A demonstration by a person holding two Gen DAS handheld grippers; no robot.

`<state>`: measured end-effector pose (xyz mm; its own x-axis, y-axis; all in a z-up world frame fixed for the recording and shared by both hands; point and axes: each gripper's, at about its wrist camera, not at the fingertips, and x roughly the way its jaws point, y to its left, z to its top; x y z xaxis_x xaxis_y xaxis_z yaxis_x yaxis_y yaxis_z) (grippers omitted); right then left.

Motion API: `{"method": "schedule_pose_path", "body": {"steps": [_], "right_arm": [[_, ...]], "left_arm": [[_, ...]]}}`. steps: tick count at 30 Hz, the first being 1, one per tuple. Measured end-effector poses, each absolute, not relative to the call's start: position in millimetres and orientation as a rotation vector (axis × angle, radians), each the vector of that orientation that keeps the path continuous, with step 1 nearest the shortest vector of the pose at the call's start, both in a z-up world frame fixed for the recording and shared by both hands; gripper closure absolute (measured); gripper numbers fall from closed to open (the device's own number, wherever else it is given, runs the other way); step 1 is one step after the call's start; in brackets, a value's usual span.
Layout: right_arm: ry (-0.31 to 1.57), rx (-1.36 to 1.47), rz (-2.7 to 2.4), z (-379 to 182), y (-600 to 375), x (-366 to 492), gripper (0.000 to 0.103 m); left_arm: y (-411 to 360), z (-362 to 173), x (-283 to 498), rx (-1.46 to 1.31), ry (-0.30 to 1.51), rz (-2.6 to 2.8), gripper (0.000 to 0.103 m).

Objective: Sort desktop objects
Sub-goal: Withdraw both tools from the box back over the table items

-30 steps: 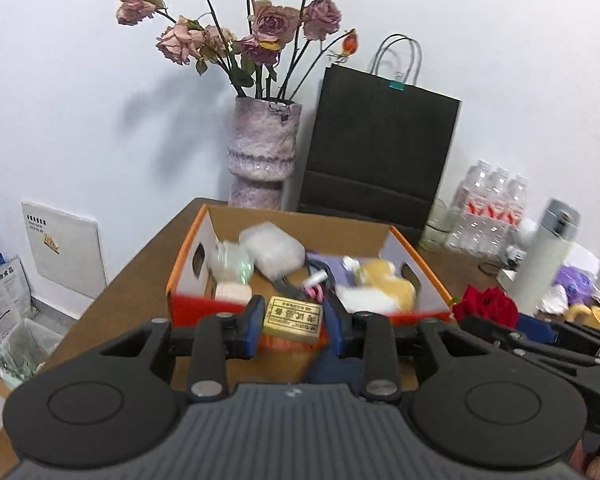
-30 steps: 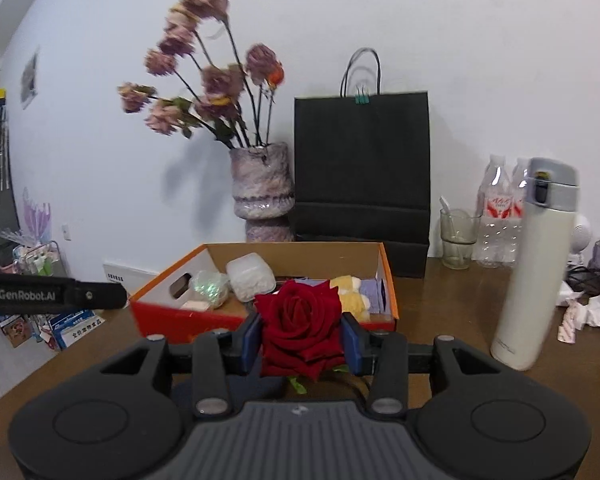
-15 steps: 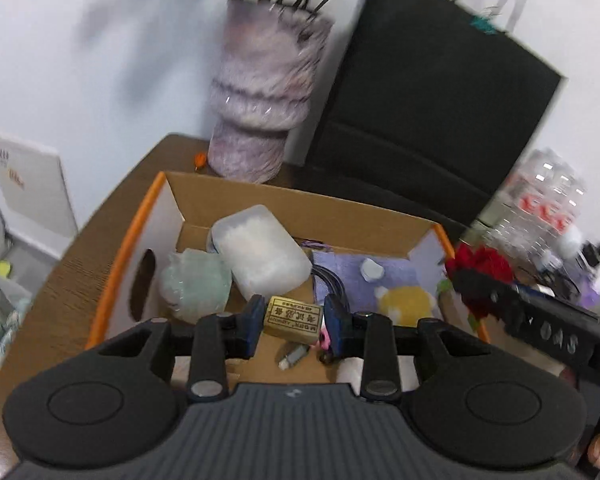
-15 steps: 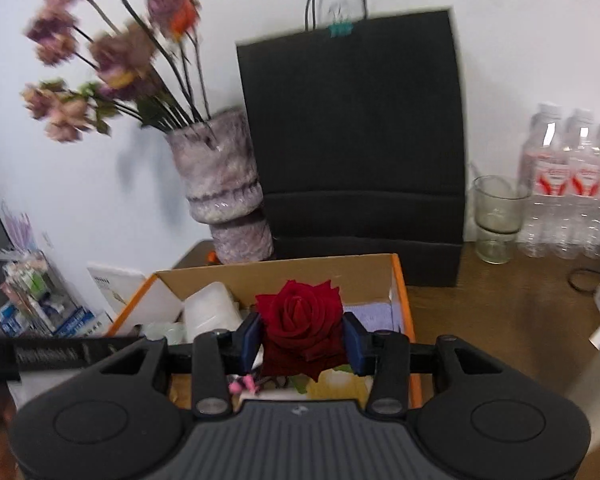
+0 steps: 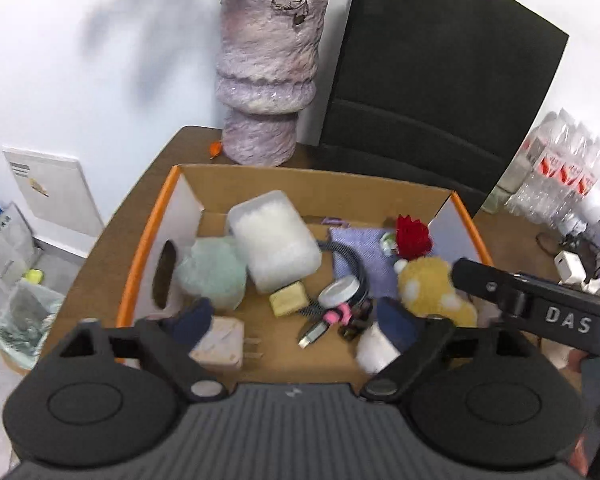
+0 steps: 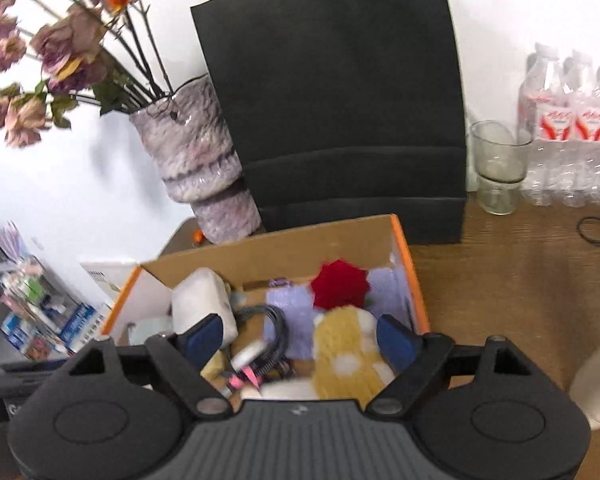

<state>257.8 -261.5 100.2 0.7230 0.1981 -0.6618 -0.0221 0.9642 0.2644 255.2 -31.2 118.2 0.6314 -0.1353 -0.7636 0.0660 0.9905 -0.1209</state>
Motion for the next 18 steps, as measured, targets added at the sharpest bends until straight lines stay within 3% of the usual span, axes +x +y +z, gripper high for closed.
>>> {"method": "schedule_pose_path", "body": {"steps": [7, 18], "right_arm": [[0.723, 0.178, 0.109, 102.6, -255.2, 214.4, 0.016], [0.639, 0.1, 0.104, 85.9, -237.9, 131.2, 0.015]], "left_arm": [[-22.8, 111.8, 219.4, -0.045, 0.901, -0.053, 0.0], [-18.7, 97.4, 117.4, 0.035, 0.73, -0.032, 0.0]]}}
